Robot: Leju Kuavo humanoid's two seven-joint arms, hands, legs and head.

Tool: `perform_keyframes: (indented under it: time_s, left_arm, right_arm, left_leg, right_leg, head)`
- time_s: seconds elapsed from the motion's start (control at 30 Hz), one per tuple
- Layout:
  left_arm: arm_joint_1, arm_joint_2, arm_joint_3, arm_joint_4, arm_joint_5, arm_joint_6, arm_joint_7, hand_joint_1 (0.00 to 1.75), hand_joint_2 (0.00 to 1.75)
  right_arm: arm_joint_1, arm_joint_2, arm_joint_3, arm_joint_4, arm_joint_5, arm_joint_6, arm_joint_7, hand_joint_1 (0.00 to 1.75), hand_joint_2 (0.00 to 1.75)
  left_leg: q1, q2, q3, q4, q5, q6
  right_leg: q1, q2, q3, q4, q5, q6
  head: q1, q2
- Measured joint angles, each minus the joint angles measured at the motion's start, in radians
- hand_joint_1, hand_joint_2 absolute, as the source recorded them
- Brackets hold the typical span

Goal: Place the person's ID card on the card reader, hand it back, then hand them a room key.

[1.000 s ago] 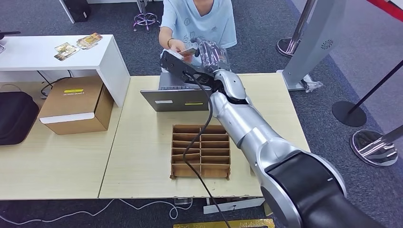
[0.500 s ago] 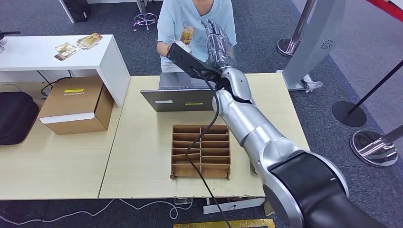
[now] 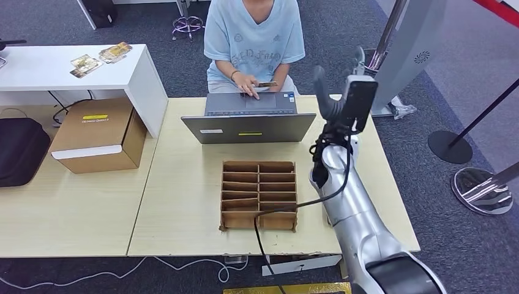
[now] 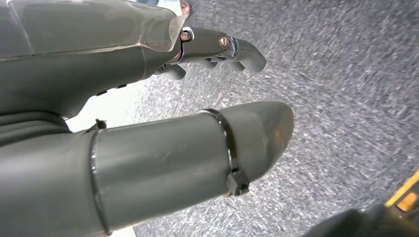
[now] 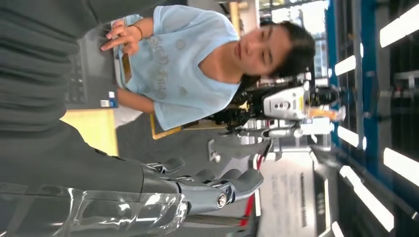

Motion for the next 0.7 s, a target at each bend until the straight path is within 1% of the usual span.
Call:
perform_keyframes:
  time_s: [0.07, 0.13, 0.2, 0.33, 0.47, 0.5, 0.57, 0.63, 0.67, 0.7]
  left_arm:
    - [0.005, 0.004, 0.005, 0.000, 0.002, 0.002, 0.001, 0.00, 0.00]
    - [0.008, 0.007, 0.009, 0.000, 0.004, 0.006, 0.001, 0.00, 0.00]
    - [0.011, 0.009, 0.012, 0.000, 0.004, 0.011, 0.001, 0.00, 0.00]
    - [0.016, 0.012, 0.014, 0.000, -0.007, 0.020, 0.000, 0.00, 0.00]
    - [0.017, 0.013, 0.016, 0.000, -0.011, 0.023, 0.001, 0.00, 0.00]
    - [0.017, 0.013, 0.016, 0.000, -0.011, 0.023, 0.002, 0.00, 0.00]
    - [0.017, 0.014, 0.017, 0.000, -0.014, 0.023, 0.005, 0.00, 0.00]
    - [0.016, 0.015, 0.017, 0.000, -0.022, 0.023, 0.006, 0.00, 0.00]
    - [0.016, 0.015, 0.017, 0.000, -0.027, 0.023, 0.006, 0.00, 0.00]
    - [0.016, 0.015, 0.016, 0.000, -0.033, 0.024, 0.006, 0.00, 0.00]
  right_arm:
    - [0.102, -0.028, 0.001, -0.118, -0.128, 0.058, -0.010, 0.00, 0.00]
    - [0.211, -0.055, 0.005, -0.240, -0.256, 0.171, -0.020, 0.00, 0.00]
    - [0.321, -0.080, 0.006, -0.357, -0.346, 0.294, -0.037, 0.00, 0.00]
    - [0.529, -0.113, -0.013, -0.564, -0.431, 0.493, -0.051, 0.00, 0.00]
    - [0.706, -0.117, -0.077, -0.702, -0.502, 0.700, -0.043, 0.00, 0.00]
    - [0.747, -0.116, -0.094, -0.723, -0.520, 0.766, -0.041, 0.00, 0.00]
    - [0.818, -0.111, -0.125, -0.748, -0.574, 0.932, -0.028, 0.00, 0.00]
    - [0.864, -0.105, -0.144, -0.752, -0.619, 1.090, -0.010, 0.00, 0.00]
    - [0.876, -0.102, -0.150, -0.748, -0.616, 1.149, -0.003, 0.00, 0.44]
    - [0.884, -0.099, -0.153, -0.740, -0.588, 1.190, 0.001, 0.00, 0.87]
  left_leg:
    - [0.000, 0.000, 0.000, 0.000, -0.001, 0.000]
    - [0.000, 0.000, 0.000, 0.000, -0.001, 0.001]
    - [0.000, -0.001, 0.000, 0.000, -0.002, 0.001]
    - [0.000, -0.001, -0.001, 0.000, -0.003, 0.001]
    - [0.000, -0.001, -0.001, 0.000, -0.005, 0.001]
    - [0.000, -0.001, -0.001, 0.000, -0.005, 0.001]
    - [0.000, 0.000, -0.001, -0.001, -0.005, 0.002]
    - [0.000, 0.001, -0.001, -0.001, -0.006, 0.002]
    - [0.000, 0.001, -0.001, -0.001, -0.006, 0.002]
    - [0.000, 0.002, 0.000, -0.001, -0.006, 0.002]
  right_leg:
    - [0.000, 0.000, 0.000, 0.000, 0.000, 0.000]
    - [0.000, 0.000, 0.000, 0.000, -0.001, 0.000]
    - [0.000, -0.001, 0.000, -0.001, -0.002, 0.001]
    - [0.000, -0.001, 0.000, -0.001, -0.003, 0.002]
    - [0.000, -0.001, 0.000, -0.001, -0.004, 0.002]
    - [0.000, -0.001, 0.000, -0.001, -0.004, 0.002]
    - [0.000, -0.001, 0.000, -0.001, -0.004, 0.002]
    - [0.000, 0.000, 0.000, -0.001, -0.004, 0.002]
    - [0.000, 0.001, 0.000, -0.001, -0.004, 0.002]
    - [0.000, 0.001, 0.000, -0.001, -0.004, 0.002]
  head:
    - [0.000, 0.000]
    - [0.000, 0.000]
    - [0.000, 0.000]
    - [0.000, 0.000]
    - [0.000, 0.000]
    - [0.000, 0.000]
    - [0.000, 0.000]
    - [0.000, 0.000]
    - [0.000, 0.000]
    - [0.000, 0.000]
